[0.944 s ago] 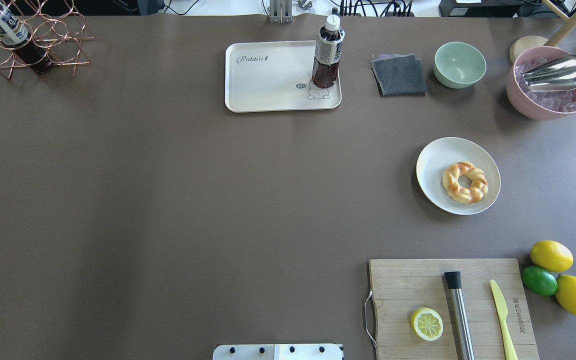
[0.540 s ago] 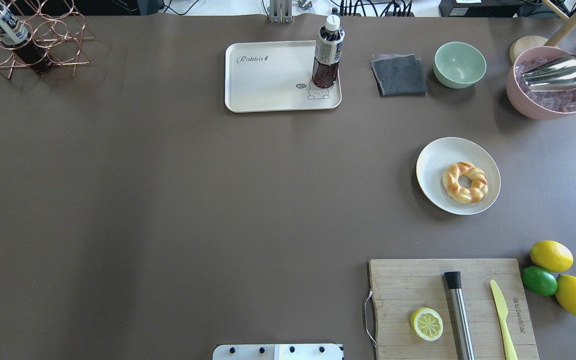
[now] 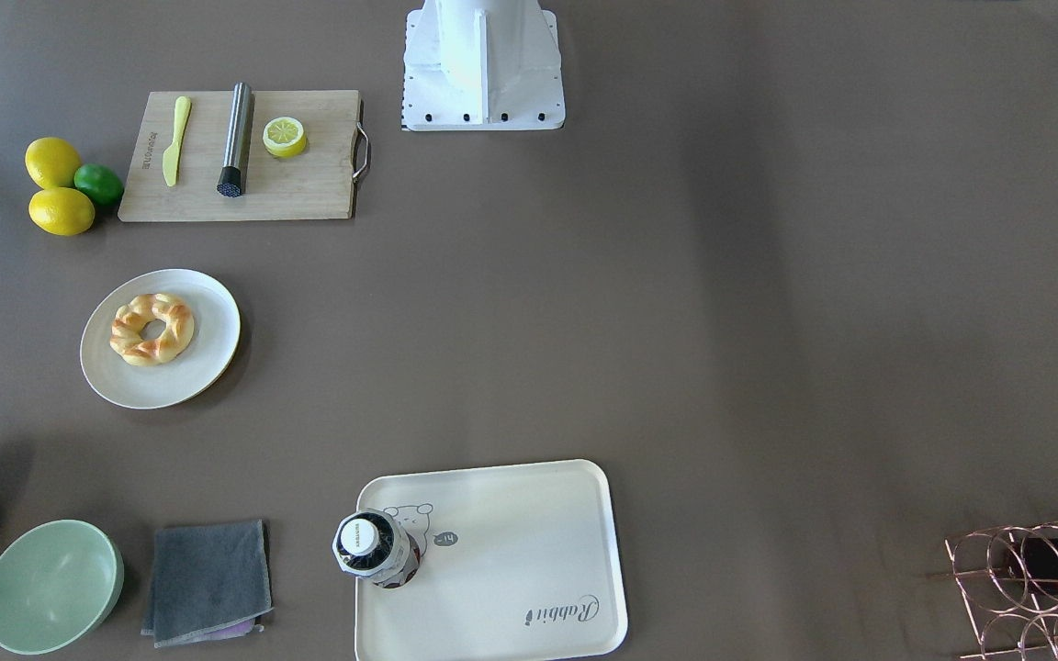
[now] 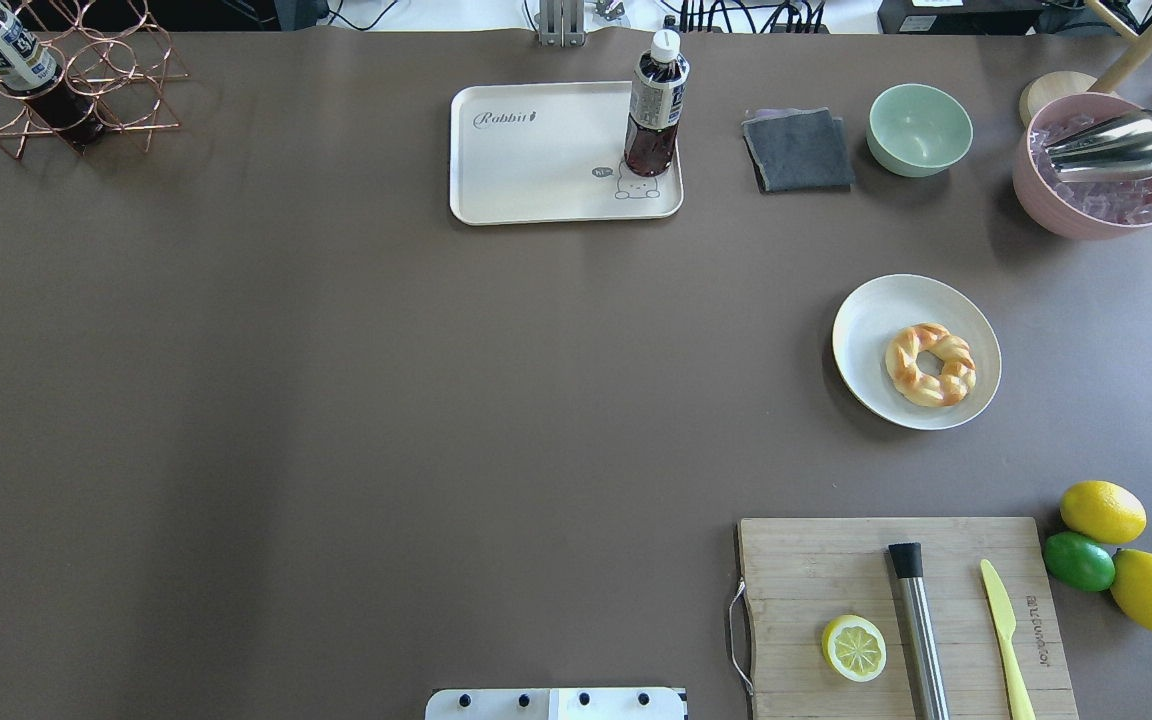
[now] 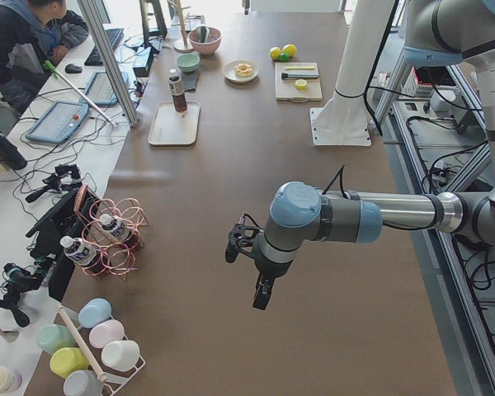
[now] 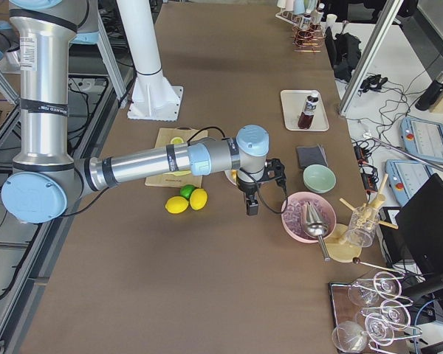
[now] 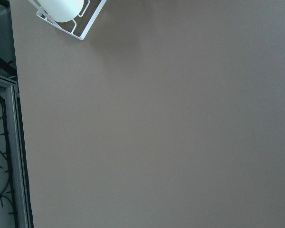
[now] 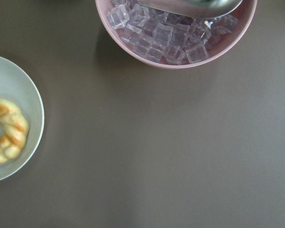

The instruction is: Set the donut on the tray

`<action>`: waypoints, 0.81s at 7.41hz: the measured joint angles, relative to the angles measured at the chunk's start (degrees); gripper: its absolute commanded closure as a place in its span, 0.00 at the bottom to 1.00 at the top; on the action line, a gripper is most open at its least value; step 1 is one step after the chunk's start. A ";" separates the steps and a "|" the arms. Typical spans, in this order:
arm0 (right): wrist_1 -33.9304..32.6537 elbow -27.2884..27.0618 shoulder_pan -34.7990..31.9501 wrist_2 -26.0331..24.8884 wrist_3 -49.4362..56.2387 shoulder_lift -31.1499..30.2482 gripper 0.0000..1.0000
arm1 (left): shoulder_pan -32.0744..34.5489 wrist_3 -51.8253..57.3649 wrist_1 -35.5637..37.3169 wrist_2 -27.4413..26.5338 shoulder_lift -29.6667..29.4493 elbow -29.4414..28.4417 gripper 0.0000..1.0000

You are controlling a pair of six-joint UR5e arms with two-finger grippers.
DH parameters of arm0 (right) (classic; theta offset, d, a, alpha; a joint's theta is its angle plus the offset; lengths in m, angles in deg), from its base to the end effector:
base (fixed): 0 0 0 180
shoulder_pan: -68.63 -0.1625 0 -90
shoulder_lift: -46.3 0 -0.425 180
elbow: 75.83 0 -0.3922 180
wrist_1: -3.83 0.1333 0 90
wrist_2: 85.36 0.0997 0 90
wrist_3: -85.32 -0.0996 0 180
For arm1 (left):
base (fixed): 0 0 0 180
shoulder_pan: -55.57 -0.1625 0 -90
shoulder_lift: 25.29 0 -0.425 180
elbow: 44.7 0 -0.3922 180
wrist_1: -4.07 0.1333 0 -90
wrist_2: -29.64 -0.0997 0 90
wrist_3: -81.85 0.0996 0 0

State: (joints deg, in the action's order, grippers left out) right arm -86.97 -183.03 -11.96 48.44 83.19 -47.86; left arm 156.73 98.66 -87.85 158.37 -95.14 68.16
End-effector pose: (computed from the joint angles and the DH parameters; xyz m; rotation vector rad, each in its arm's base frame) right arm -0.0124 -0.4682 0.5470 0.1257 -0.7792 -0.2021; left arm -0.1376 -0.3306 0.6123 0.2388 0.6372 0.1221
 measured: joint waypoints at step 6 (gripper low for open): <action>31.64 14.40 17.84 -1.11 -35.29 4.43 0.23 | 0.00 0.06 -0.11 0.28 -0.02 -0.69 0.03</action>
State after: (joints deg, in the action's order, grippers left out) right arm -55.33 -168.63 5.88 47.32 47.90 -43.43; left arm 156.73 98.72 -87.96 158.65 -95.16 67.47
